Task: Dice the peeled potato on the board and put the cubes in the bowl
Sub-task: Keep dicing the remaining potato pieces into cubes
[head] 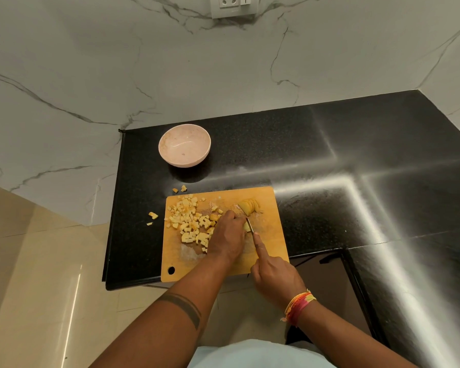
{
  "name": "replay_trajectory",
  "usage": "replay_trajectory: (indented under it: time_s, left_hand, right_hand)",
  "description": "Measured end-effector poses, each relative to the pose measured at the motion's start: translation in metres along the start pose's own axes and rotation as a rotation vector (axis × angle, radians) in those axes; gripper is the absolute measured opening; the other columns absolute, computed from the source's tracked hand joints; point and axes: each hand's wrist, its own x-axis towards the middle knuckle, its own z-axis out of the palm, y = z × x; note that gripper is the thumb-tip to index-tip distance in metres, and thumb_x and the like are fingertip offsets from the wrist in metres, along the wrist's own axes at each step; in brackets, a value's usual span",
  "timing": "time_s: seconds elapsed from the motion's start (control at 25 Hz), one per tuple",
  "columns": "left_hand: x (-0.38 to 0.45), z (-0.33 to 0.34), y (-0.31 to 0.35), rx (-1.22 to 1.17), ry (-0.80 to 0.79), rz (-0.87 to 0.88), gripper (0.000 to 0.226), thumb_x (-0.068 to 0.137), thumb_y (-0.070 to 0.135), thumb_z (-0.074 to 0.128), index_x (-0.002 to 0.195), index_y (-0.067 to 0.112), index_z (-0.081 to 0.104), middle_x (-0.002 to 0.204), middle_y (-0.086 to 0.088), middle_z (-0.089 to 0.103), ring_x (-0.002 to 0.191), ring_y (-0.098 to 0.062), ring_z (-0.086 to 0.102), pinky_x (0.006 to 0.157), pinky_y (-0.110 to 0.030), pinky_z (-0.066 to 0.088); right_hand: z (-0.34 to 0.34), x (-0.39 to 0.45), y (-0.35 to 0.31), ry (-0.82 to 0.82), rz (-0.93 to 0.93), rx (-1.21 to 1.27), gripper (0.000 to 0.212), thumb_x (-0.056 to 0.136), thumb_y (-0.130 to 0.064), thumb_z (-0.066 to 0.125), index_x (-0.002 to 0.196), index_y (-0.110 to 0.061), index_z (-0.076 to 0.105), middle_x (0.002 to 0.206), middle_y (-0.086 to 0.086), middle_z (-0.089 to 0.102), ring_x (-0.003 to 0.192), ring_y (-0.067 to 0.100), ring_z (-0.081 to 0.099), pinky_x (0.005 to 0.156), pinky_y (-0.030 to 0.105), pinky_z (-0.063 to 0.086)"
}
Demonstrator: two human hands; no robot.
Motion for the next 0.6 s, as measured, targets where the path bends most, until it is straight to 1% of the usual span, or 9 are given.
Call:
replay_trajectory:
  time_s: [0.16, 0.24, 0.36, 0.52, 0.6]
  left_hand:
    - [0.000, 0.001, 0.000, -0.005, 0.015, -0.008, 0.030, 0.100, 0.016, 0.057, 0.127, 0.013, 0.067, 0.116, -0.005, 0.054, 0.110, -0.023, 0.053, 0.094, -0.036, 0.051]
    - [-0.001, 0.000, 0.002, -0.003, 0.015, -0.023, 0.029, 0.100, 0.017, 0.055, 0.127, 0.014, 0.067, 0.116, -0.006, 0.054, 0.110, -0.023, 0.052, 0.093, -0.035, 0.051]
    - [0.000, -0.001, 0.006, -0.023, 0.011, -0.054, 0.032, 0.101, 0.021, 0.056, 0.131, 0.015, 0.065, 0.120, -0.005, 0.053, 0.114, -0.022, 0.052, 0.097, -0.035, 0.050]
    - [0.000, -0.002, 0.005, -0.050, -0.016, -0.048, 0.038, 0.099, 0.022, 0.061, 0.137, 0.016, 0.062, 0.126, -0.004, 0.051, 0.122, -0.023, 0.051, 0.103, -0.035, 0.047]
    - [-0.001, -0.003, 0.005, -0.058, -0.021, -0.044, 0.041, 0.099, 0.023, 0.062, 0.139, 0.015, 0.060, 0.128, -0.004, 0.051, 0.124, -0.023, 0.050, 0.105, -0.035, 0.046]
  right_hand:
    - [0.001, 0.018, -0.005, -0.022, -0.009, -0.039, 0.077, 0.100, -0.031, 0.034, 0.160, -0.032, -0.013, 0.075, 0.004, 0.059, 0.062, 0.025, 0.057, 0.059, 0.037, 0.048]
    - [0.002, 0.025, -0.006, -0.021, -0.015, -0.061, 0.076, 0.101, -0.032, 0.033, 0.160, -0.032, -0.015, 0.080, 0.007, 0.062, 0.066, 0.028, 0.061, 0.063, 0.039, 0.051]
    - [0.008, 0.015, -0.001, -0.033, -0.032, -0.073, 0.078, 0.101, -0.031, 0.033, 0.158, -0.032, -0.020, 0.084, 0.009, 0.067, 0.067, 0.029, 0.062, 0.063, 0.040, 0.053]
    - [0.021, -0.020, 0.016, -0.063, -0.034, -0.108, 0.087, 0.098, -0.029, 0.035, 0.152, -0.033, -0.034, 0.079, 0.003, 0.067, 0.062, 0.023, 0.062, 0.061, 0.039, 0.056]
    - [0.022, -0.028, 0.022, -0.069, -0.035, -0.089, 0.087, 0.098, -0.028, 0.034, 0.152, -0.034, -0.033, 0.078, 0.001, 0.067, 0.061, 0.021, 0.062, 0.062, 0.039, 0.056]
